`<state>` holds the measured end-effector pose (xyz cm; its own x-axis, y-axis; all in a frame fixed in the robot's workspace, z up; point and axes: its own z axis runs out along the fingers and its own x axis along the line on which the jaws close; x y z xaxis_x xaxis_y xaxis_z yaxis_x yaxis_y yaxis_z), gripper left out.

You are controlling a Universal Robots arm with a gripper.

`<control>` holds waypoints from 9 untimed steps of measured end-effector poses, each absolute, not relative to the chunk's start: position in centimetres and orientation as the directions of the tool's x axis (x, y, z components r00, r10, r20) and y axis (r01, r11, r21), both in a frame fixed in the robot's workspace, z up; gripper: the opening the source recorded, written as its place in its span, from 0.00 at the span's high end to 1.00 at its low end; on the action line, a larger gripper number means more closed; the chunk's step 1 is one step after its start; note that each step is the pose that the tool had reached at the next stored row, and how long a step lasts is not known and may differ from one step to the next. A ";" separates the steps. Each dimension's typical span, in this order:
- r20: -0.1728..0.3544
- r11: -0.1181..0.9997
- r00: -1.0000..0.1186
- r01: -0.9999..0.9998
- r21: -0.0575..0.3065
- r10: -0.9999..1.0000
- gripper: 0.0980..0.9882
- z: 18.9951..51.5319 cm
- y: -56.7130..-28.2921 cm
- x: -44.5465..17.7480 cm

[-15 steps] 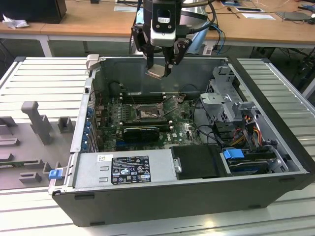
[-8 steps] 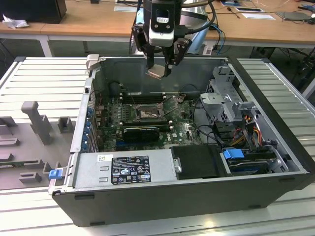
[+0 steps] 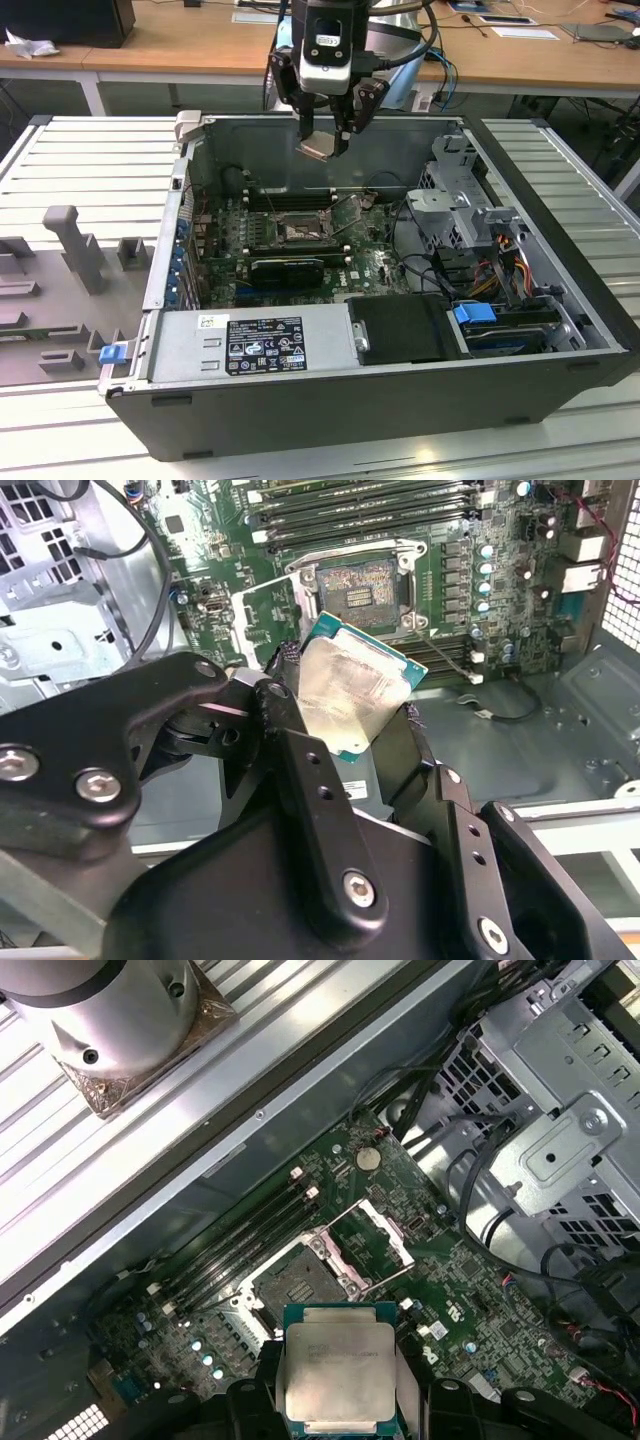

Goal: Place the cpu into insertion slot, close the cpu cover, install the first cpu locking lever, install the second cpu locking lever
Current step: 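Place the cpu into insertion slot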

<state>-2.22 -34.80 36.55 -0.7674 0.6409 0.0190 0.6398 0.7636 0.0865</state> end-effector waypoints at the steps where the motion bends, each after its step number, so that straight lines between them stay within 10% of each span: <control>1: 0.019 0.761 -0.765 0.643 0.087 0.644 0.52 36.5 -34.8 -2.2; 9: 0.019 0.735 -0.739 0.672 0.087 0.674 0.52 36.5 -34.8 -2.2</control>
